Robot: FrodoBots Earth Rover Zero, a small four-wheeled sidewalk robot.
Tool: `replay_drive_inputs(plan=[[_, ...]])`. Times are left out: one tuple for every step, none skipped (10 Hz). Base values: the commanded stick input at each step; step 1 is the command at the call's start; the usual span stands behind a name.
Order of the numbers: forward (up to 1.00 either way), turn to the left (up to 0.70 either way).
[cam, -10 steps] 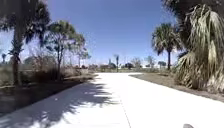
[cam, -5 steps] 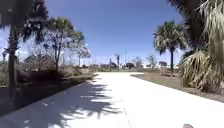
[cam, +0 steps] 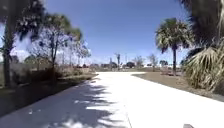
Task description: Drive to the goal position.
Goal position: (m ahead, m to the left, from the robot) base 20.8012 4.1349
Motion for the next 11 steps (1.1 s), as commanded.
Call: replay_drive_inputs(plan=[[0.70,0.00],[0.70,0.00],[0.70,0.00],[0.70,0.00],[0.70,0.00],[0.70,0.00],[0.70,0.00],[0.70,0.00],[0.70,0.00],[0.70,0.00],[0.70,0.00]])
